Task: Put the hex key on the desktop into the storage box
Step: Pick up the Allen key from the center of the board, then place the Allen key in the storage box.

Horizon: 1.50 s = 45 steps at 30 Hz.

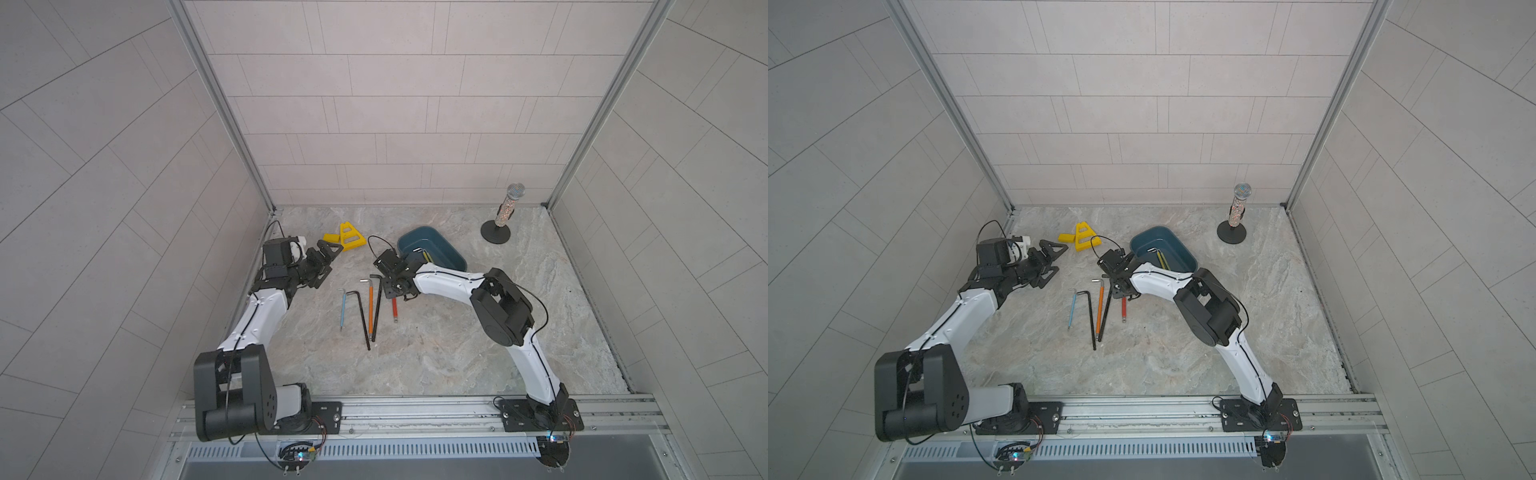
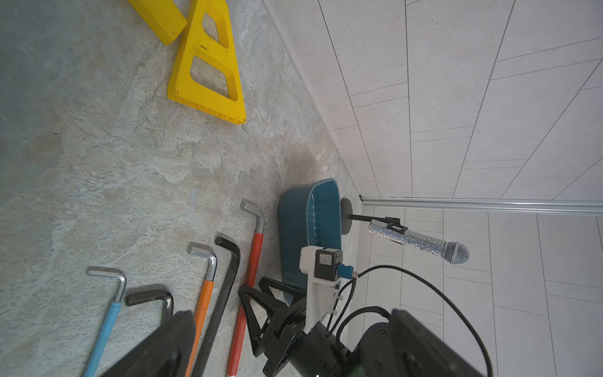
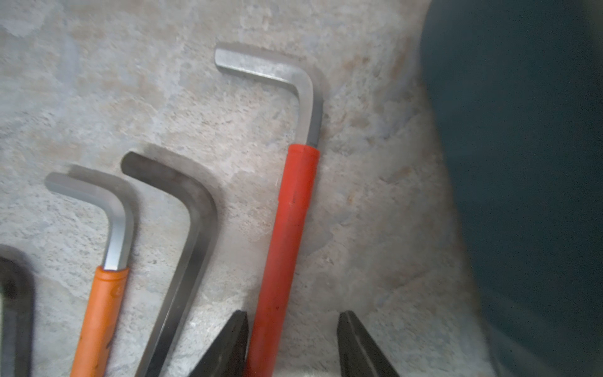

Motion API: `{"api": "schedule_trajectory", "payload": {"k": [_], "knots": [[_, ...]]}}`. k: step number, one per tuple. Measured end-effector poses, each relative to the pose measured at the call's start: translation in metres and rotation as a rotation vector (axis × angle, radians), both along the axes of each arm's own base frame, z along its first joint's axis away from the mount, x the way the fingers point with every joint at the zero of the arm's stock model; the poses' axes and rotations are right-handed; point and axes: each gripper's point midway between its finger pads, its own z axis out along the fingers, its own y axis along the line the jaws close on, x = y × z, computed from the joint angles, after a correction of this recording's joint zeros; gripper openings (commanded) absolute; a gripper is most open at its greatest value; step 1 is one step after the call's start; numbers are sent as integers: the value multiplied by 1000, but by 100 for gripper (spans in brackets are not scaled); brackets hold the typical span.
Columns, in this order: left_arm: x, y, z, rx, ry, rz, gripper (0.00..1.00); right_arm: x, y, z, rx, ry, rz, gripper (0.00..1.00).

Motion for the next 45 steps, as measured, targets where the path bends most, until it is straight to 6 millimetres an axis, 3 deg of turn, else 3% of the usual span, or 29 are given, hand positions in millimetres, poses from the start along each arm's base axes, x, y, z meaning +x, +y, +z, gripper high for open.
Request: {"api": "schedule_trajectory", "payload": {"k": [5,11,19,30,33,40,45], "knots": [[0,0,-1,-1,1,0,100,-1,-1,0,2,-7,-1,40],[0,1,-1,-1,-1,3,100,-1,-2,0,10,-9,-6,19],[0,1,-1,-1,-1,3,100,-1,-4,0,12,-17,-7,1],[-1,3,4,11,-30,12,100,-24,-25,8,-26,21,13,0],[-1,2,7,-3,-53,15,100,-28,-27,26,-11,12,21,0],[4,-1,23,-36,-114,7,100,-31,-28,95,69,-66,38,0],[3,-10,30,-54,-131,-11,100,-29,-30,130,101,-116,51,0]]}}
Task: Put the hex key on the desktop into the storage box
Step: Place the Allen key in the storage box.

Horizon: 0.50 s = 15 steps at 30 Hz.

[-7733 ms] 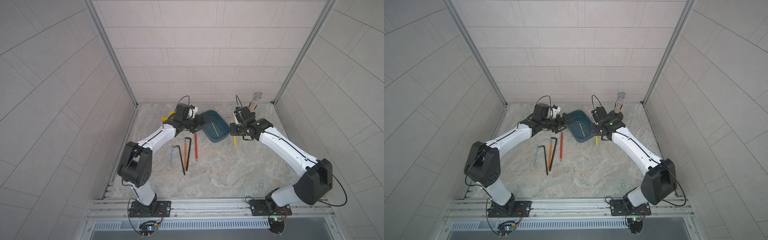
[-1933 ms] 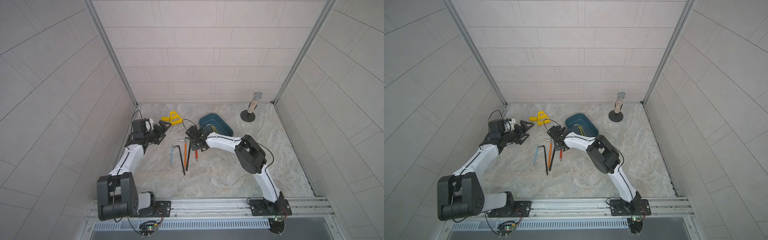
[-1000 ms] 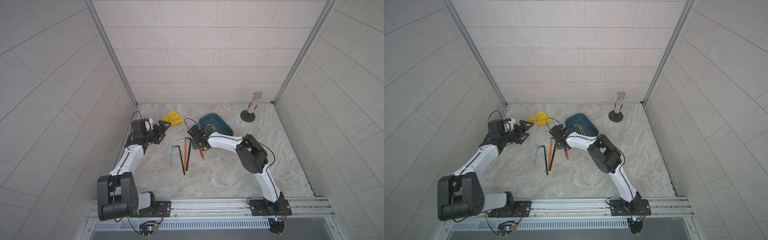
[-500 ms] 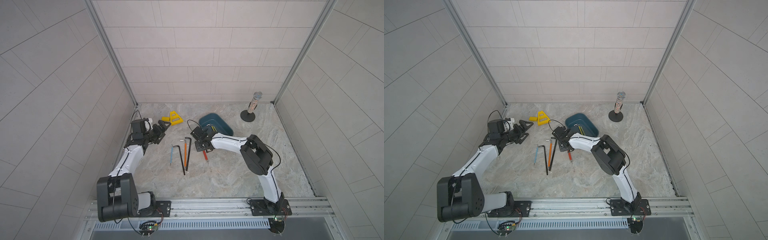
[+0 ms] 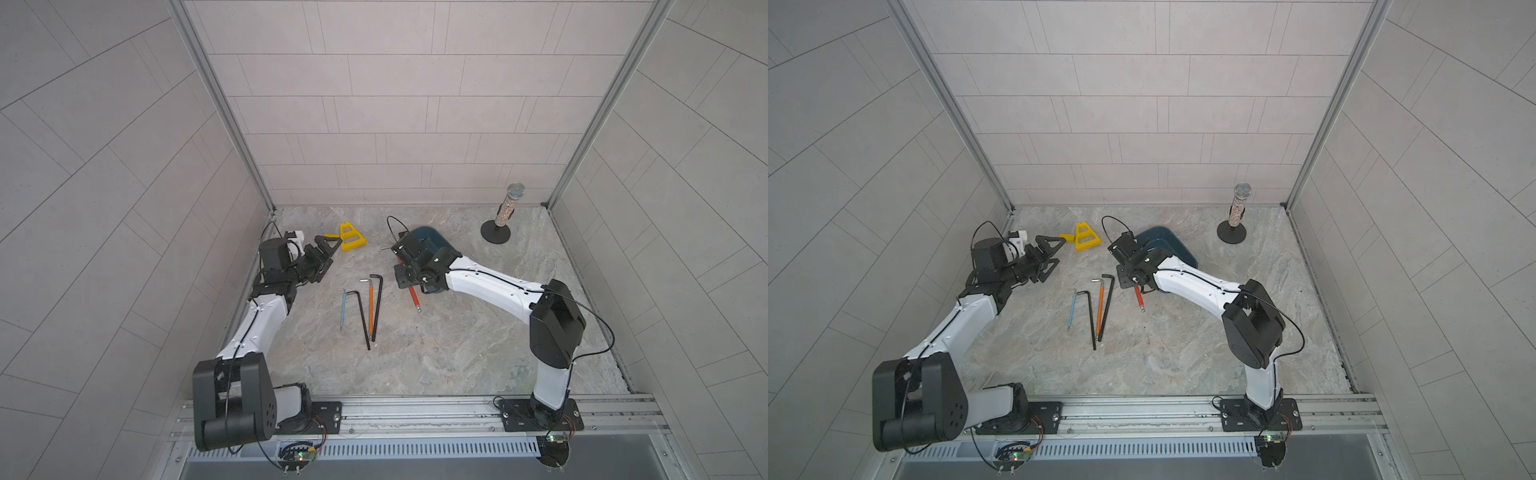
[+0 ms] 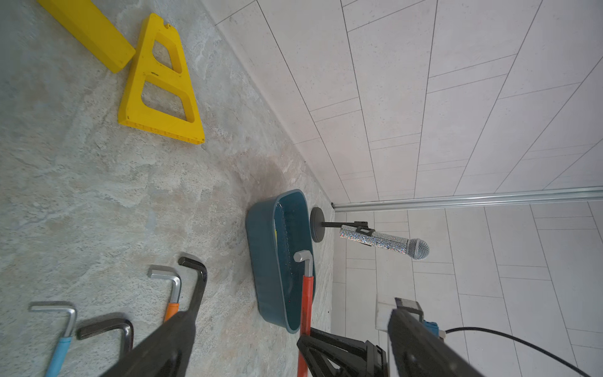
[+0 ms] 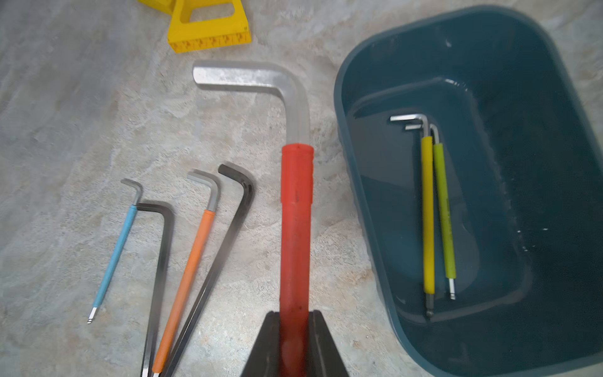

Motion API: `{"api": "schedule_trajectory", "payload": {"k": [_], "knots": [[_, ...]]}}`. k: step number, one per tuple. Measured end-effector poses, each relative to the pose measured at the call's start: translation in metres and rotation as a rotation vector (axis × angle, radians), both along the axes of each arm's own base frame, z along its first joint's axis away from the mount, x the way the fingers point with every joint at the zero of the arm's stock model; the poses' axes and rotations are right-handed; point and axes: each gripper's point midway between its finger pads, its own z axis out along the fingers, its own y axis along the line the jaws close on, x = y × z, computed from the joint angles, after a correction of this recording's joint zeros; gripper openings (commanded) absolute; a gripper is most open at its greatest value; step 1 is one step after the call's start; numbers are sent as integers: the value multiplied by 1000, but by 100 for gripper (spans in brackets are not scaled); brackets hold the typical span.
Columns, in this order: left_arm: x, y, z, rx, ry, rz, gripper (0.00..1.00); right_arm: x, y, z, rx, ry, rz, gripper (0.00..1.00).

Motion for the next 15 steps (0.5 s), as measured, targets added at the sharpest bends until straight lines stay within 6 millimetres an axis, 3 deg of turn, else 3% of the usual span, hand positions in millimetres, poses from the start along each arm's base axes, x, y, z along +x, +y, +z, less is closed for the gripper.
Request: {"api": "schedule_trajectory", "payload": {"k": [7,15], "knots": [[-6,-33,11,2,-25,-77,100,10,-6,25,11,-34,9,0],[7,-62,43,10,-86,-137,100,31,-30,40,0,-48,-16,0]]}}
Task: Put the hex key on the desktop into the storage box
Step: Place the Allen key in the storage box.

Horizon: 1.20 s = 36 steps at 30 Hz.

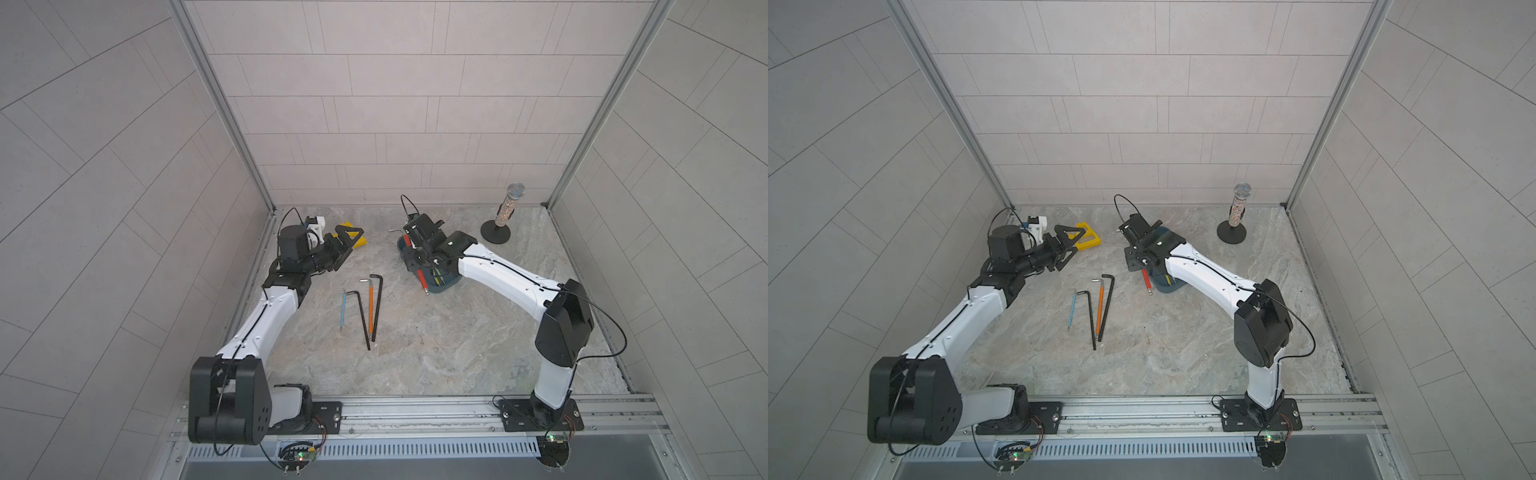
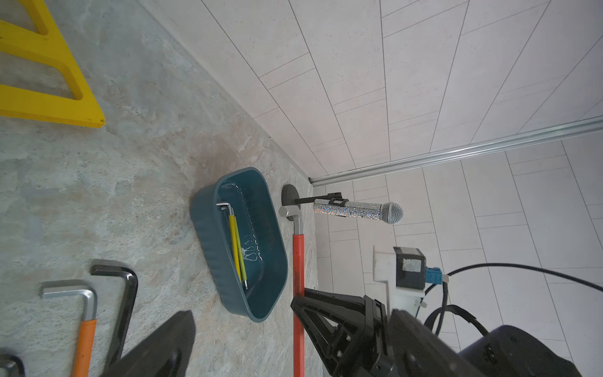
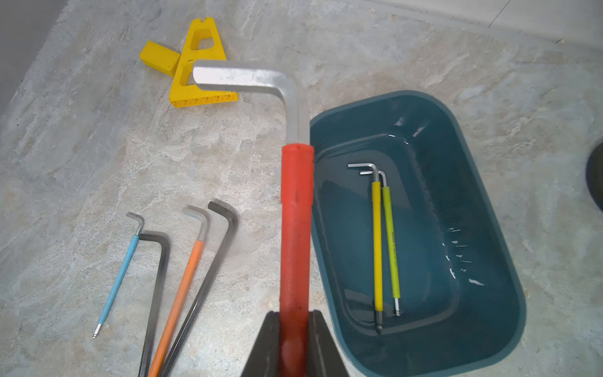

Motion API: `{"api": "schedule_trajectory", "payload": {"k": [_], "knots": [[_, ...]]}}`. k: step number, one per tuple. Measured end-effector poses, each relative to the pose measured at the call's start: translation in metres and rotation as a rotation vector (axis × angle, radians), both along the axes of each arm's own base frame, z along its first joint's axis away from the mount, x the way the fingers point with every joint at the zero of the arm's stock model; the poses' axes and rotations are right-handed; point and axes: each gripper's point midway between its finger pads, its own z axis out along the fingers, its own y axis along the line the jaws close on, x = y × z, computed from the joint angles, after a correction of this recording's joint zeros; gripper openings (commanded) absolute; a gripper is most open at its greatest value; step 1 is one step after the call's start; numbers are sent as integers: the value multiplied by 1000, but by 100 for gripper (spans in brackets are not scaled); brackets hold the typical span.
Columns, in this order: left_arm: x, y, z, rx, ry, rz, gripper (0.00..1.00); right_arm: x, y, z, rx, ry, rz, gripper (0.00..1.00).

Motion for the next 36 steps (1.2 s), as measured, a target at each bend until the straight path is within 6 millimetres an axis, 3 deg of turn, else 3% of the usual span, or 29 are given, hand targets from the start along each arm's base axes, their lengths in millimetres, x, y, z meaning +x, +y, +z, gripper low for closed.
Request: {"api": "schedule_trajectory", "payload": {"k": [9,16,24,36], "knots": [[12,-19,-3,10,23,-27,100,25,-22,3,-3,3,-12,0],[26,-26,1,26,18,-28,100,40,-40,-28,-55,62,-16,0],[37,-23,-25,59,70,-6,100,51,-62,-50,-92,108,-31,0],[43,-23,-49,98,102,-14,100,54,-65,-97,-143,190,-12,0]]}}
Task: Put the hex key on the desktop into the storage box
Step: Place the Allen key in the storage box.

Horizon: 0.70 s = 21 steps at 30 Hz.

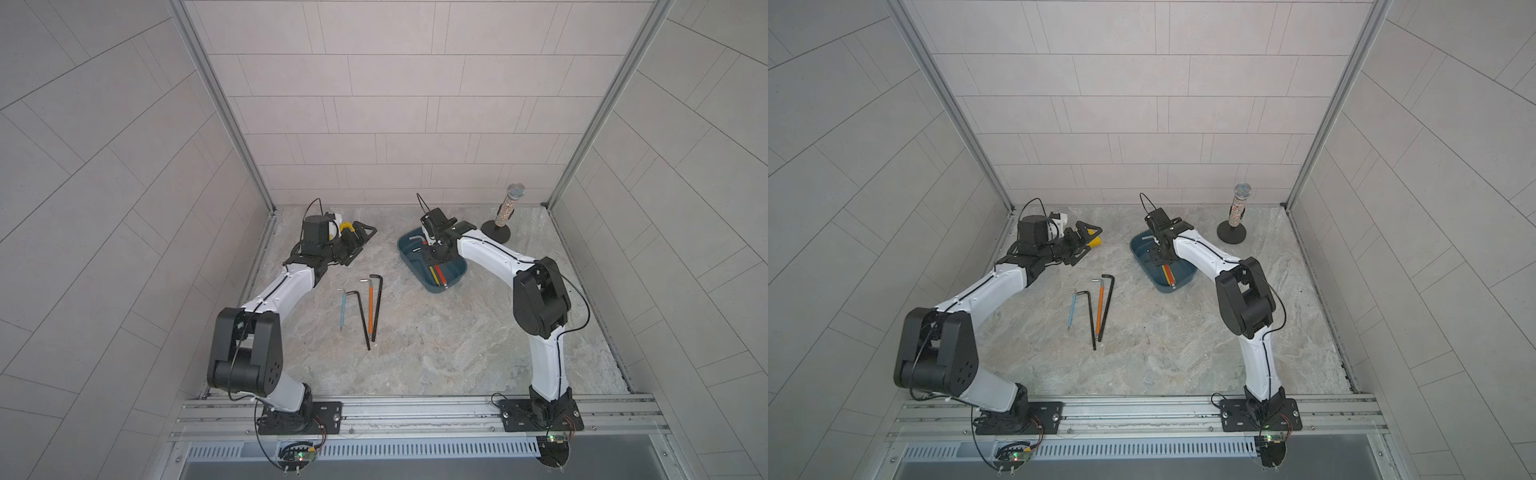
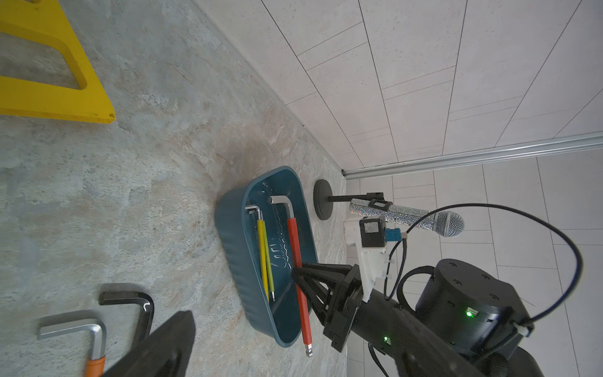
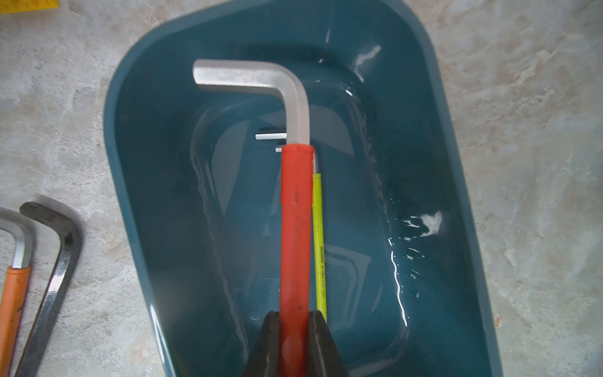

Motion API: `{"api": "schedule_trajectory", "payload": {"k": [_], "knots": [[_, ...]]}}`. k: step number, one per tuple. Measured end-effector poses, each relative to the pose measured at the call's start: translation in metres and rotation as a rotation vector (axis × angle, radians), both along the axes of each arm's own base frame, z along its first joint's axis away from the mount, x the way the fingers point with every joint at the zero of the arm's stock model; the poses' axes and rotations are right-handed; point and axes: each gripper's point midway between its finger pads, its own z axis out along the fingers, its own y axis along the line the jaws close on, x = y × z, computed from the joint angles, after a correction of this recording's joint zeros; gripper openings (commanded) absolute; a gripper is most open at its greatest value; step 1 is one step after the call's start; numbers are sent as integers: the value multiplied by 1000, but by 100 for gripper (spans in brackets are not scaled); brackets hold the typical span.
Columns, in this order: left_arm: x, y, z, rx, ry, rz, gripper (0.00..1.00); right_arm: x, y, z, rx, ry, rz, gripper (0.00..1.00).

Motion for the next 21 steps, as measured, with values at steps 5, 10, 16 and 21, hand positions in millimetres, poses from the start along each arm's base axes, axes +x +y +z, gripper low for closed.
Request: {"api": "schedule_trajectory", "payload": {"k": [5,10,16,21], "knots": [[0,-1,0,3,-4,-8,100,2,-1,-7,-13,4,4,0],[-1,-1,0,3,-5,-10,100,5,-1,-15,-27,5,0,0],[-1,-1,-1,4,-3,-10,100,12,0,-28,-35,14,-4,0],[-1,-1,-1,4,-3,-10,100,16,0,-27,-29,8,-8,0]]}}
